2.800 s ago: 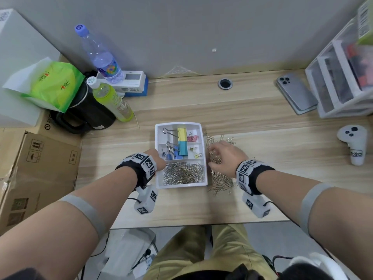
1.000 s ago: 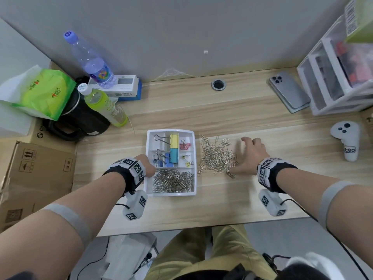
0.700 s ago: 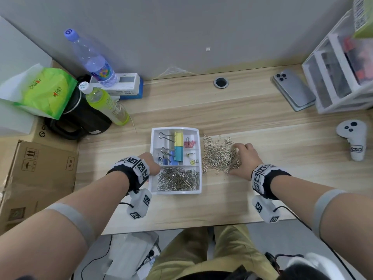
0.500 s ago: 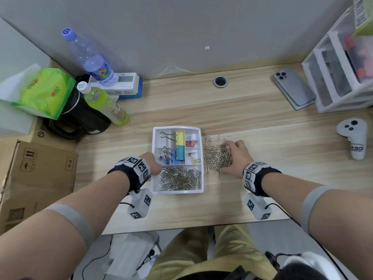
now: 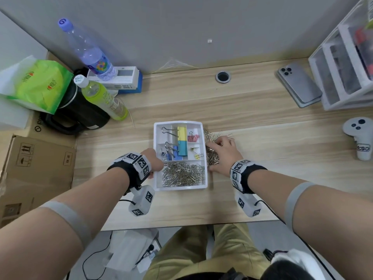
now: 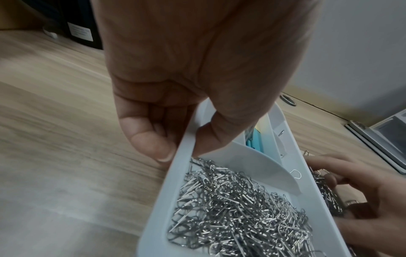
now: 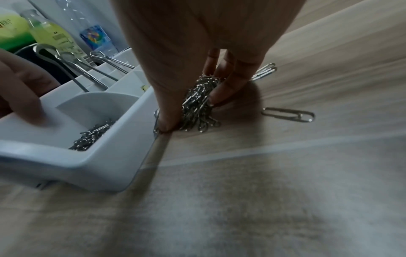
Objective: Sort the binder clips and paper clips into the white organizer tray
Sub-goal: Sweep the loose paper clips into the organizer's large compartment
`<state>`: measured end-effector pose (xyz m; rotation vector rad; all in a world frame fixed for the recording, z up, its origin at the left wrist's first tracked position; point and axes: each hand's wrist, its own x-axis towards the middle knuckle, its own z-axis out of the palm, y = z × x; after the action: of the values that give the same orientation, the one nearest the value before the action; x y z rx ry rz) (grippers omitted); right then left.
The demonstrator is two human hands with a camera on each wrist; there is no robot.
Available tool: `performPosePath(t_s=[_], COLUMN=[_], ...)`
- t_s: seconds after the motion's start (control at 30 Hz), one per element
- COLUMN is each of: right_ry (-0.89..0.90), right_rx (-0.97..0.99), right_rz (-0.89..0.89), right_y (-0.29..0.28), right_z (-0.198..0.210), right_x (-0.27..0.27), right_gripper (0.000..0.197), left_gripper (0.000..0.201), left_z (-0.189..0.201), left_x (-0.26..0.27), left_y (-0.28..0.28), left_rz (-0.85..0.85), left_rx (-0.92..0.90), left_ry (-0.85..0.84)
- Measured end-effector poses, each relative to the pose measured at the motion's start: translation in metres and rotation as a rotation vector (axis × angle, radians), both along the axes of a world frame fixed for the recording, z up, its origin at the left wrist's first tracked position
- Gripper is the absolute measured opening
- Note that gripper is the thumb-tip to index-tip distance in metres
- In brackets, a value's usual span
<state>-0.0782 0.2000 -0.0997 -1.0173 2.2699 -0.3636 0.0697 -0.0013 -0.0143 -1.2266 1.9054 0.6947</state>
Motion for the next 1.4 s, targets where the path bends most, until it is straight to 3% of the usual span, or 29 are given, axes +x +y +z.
performPosePath(t_s=[0.27,0.57,0.9,1.1,1.4], right_ry=[-0.014,-0.067,-0.185,-0.265,-0.351], right_rx=[-0.058,-0.069,-0.114,-0.145,-0.137], right_rz=[-0.017,-0.071,-0.258,-0.186,-0.01], right_y=[0.0,0.01,0.016,-0.003,-0.031], right_z=[-0.002,-0.001,0.023,0.046,0.04], right_x=[0.01,0.008,-0.006,0.013,0.067], right_gripper=[0.041,0.024,0.019,0.015,0.025], left_gripper=[0.024,0.019,0.025,0.014,0.015], left_z=[-0.002,-0.005,0.001,0.002,-0.002], left_x=[0.0,-0.002,-0.004,-0.002,-0.001], left_y=[-0.001,0.0,0.001,0.001,0.001], left_rz=[0.024,0.059,0.062,0.07,0.085], left_rx=[0.026,0.011,0.041,0.048,0.041], left_ry=[0.019,0.039,0.02,0.041,0.064])
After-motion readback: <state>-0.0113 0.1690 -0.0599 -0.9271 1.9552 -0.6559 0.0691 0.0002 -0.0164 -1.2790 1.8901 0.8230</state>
